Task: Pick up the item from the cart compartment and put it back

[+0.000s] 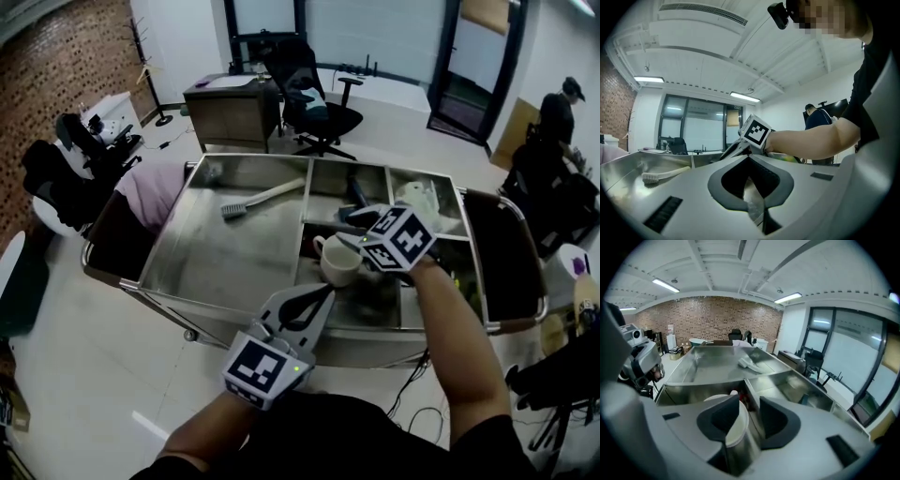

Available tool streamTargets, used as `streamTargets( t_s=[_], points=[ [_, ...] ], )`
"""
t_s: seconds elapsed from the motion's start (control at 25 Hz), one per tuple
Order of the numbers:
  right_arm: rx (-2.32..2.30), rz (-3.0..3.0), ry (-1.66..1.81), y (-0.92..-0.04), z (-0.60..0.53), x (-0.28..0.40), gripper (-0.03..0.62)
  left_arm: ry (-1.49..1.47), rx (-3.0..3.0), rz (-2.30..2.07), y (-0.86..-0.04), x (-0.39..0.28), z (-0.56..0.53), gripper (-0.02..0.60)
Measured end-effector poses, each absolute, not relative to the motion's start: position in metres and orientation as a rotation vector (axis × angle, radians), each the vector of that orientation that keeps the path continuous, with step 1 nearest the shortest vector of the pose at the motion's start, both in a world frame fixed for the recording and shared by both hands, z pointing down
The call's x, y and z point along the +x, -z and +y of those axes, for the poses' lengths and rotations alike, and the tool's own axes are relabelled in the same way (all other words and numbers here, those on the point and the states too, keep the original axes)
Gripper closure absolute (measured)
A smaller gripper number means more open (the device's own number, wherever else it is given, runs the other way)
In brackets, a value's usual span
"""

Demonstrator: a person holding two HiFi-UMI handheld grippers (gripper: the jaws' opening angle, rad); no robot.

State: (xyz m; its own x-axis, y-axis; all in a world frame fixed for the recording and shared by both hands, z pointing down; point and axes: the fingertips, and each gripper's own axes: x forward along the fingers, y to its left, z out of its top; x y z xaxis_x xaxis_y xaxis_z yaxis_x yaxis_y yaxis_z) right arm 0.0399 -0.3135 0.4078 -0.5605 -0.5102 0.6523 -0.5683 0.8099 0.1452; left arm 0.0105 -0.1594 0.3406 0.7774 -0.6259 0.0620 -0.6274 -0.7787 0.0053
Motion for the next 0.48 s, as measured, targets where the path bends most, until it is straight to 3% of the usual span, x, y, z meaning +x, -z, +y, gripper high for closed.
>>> streamTargets(
  t_s=[0.48],
  points=[
    [0.578,-2.050,-0.124,-0.465,-0.309,0.034,0.462,-0.079,2.929,-1.004,-0.346,0.004,-0.162,0.581]
  ],
)
